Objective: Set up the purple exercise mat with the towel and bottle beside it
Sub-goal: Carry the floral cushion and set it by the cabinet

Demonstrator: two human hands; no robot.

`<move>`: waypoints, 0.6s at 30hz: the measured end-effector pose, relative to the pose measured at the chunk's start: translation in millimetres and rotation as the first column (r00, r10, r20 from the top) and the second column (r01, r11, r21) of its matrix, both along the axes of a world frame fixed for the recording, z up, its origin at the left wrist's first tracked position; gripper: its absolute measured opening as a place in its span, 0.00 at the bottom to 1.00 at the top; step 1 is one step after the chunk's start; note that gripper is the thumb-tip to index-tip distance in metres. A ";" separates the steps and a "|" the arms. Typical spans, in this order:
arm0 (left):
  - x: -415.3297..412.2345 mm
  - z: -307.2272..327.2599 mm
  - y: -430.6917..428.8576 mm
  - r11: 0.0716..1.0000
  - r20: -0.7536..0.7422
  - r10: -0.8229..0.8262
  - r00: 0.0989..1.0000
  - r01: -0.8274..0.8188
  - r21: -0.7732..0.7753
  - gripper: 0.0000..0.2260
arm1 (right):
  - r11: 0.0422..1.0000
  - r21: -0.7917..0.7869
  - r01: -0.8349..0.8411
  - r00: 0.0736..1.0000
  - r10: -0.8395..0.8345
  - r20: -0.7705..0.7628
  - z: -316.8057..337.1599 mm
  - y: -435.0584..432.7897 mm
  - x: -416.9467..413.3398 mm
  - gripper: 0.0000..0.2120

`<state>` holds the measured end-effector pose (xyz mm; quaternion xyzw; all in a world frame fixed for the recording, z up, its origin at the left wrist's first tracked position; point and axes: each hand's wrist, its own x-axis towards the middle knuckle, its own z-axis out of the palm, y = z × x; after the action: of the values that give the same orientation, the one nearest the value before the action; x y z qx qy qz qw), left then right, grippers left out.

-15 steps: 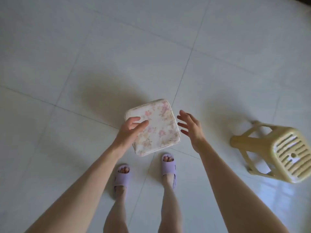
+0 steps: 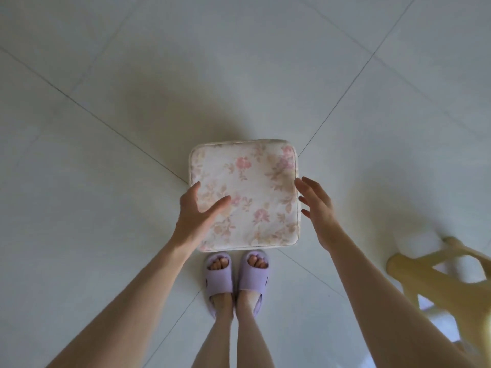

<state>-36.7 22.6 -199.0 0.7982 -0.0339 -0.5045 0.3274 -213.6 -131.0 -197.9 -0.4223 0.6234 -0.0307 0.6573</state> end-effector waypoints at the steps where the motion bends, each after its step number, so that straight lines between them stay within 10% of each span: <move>1: 0.7 -12.6 2.8 1.000 0.035 -0.003 0.999 0.003 0.008 0.40 | 1.000 0.000 -0.006 1.000 0.006 -0.006 -12.1 -0.5 -1.3 0.26; 8: 2.3 -90.0 18.9 0.998 0.065 0.038 0.997 -0.041 0.044 0.53 | 1.000 0.014 -0.026 0.999 0.027 -0.046 -83.5 11.3 -2.3 0.29; 18: 9.6 -107.9 18.6 0.973 -0.049 0.196 0.979 -0.200 -0.117 0.25 | 1.000 -0.011 0.002 1.000 -0.002 -0.024 -109.2 13.3 -0.5 0.21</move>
<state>-27.1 41.1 -306.9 0.7667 0.0213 -0.4810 0.4247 -214.1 -117.7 -307.1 -0.4257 0.6315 -0.0297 0.6474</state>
